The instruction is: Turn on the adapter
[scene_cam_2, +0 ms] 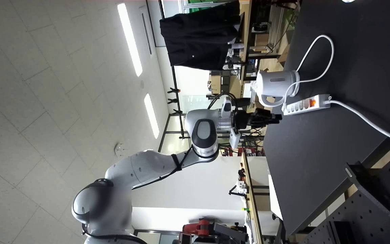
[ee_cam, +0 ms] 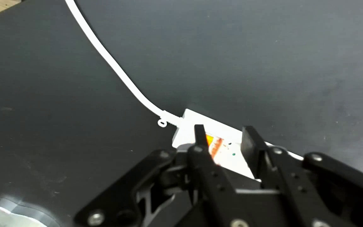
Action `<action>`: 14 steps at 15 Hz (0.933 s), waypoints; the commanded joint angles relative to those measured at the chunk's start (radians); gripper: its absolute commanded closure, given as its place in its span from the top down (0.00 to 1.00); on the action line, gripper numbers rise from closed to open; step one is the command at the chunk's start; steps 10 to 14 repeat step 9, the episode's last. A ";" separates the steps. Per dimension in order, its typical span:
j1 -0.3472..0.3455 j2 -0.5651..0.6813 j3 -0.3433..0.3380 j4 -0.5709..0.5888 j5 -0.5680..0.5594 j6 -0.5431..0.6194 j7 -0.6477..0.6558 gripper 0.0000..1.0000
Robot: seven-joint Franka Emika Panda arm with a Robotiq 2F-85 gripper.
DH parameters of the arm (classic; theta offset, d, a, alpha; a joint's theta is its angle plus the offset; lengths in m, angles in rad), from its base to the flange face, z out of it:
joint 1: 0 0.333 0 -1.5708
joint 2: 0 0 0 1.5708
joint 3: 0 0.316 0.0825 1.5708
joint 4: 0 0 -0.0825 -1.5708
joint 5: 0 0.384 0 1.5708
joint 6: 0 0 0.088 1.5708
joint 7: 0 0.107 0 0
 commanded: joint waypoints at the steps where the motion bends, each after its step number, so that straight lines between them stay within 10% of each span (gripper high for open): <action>1: 0.052 -0.085 -0.066 -0.093 -0.122 0.016 0.103 0.67; 2: 0.068 -0.098 -0.089 -0.108 -0.166 0.014 0.139 0.73; 3: 0.021 -0.040 -0.037 -0.049 -0.107 0.000 0.066 0.55; 6: 0.037 -0.068 -0.058 -0.078 -0.146 0.001 0.097 0.73; 14: 0.038 -0.071 -0.059 -0.082 -0.147 0.001 0.100 0.74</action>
